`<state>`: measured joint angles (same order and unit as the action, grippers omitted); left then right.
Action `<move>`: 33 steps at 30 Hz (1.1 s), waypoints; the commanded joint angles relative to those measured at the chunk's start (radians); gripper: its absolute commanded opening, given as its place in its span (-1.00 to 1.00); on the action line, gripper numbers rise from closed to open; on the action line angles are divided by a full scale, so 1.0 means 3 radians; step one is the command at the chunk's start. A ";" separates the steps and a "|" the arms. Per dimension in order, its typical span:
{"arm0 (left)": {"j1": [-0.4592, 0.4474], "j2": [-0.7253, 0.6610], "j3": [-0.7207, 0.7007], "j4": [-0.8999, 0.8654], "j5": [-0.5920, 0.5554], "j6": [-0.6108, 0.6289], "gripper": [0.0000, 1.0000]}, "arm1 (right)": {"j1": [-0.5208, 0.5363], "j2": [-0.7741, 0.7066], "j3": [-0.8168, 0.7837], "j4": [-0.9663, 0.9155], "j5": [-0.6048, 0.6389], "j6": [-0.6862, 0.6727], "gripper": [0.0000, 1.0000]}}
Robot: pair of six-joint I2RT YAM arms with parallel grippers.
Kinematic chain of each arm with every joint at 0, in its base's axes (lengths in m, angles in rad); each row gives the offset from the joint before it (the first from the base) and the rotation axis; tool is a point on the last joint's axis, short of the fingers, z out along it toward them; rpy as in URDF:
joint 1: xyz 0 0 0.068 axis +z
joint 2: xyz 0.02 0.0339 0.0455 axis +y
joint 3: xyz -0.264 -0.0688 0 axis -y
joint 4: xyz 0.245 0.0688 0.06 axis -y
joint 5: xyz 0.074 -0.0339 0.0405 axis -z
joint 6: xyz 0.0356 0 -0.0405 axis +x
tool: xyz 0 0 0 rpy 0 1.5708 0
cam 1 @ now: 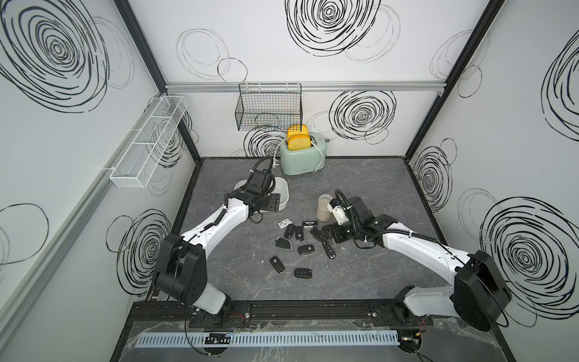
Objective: Place the car key into the storage box
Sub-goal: Place the car key in the storage box, then pick up the car key from the center of the board.
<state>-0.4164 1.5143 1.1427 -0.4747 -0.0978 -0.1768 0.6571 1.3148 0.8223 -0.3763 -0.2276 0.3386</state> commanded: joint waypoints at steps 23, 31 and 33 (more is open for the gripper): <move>-0.0478 0.0690 -0.0317 0.0158 -0.0341 0.0268 0.34 | -0.0239 -0.0466 -0.0360 0.0080 -0.0049 0.0228 0.98; -0.0478 0.0944 -0.0236 0.0227 -0.0369 0.0267 0.33 | -0.0332 -0.0380 -0.0279 0.0039 -0.0104 0.0130 0.98; -0.0478 0.0999 -0.0201 0.0243 -0.0303 0.0274 0.33 | -0.0349 -0.0360 -0.0266 0.0030 -0.0111 0.0110 0.98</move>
<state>-0.5556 1.7931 1.0489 -0.4343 -0.1905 -0.0971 0.5613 1.1950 0.7208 -0.3576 -0.2493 0.3893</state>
